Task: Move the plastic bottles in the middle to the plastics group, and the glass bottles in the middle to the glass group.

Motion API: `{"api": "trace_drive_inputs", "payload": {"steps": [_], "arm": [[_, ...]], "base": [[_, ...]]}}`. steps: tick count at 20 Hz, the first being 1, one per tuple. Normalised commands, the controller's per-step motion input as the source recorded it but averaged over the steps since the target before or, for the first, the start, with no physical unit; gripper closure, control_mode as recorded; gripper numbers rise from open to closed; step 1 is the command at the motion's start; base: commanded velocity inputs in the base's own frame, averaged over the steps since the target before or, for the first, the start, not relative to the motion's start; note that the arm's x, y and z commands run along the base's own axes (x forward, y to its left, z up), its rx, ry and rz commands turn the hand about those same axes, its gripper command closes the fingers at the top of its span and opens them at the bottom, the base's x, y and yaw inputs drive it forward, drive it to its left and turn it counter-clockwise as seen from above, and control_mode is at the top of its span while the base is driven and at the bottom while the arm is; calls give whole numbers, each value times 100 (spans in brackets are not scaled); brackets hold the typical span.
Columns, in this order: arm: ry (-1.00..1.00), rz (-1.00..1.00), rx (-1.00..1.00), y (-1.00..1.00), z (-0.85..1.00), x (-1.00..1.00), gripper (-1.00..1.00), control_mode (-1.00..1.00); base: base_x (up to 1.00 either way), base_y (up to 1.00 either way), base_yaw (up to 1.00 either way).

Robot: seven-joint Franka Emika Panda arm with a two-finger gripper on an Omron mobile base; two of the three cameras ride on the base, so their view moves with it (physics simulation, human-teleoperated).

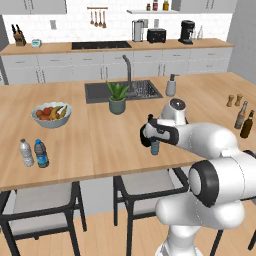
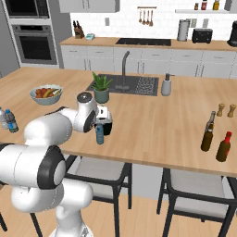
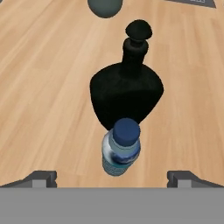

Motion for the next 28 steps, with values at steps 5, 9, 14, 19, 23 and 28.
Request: {"api": "trace_drive_inputs", "payload": {"steps": [5, 9, 14, 19, 23, 28], "arm": [[0, 0, 0, 0, -12, 11, -100, -100], [0, 0, 0, -3, 0, 7, -100, -100], [0, 0, 0, -11, 0, 1, -100, -100], [0, -2, 0, -4, 3, 0, -100, -100], [0, 0, 0, 0, 1, 8, -100, -100], [0, 0, 0, 0, 0, 18, -100, -100]], "base": [[0, 0, 0], [0, 0, 0], [0, 0, 0], [0, 0, 0], [0, 0, 0], [0, 0, 0]]}}
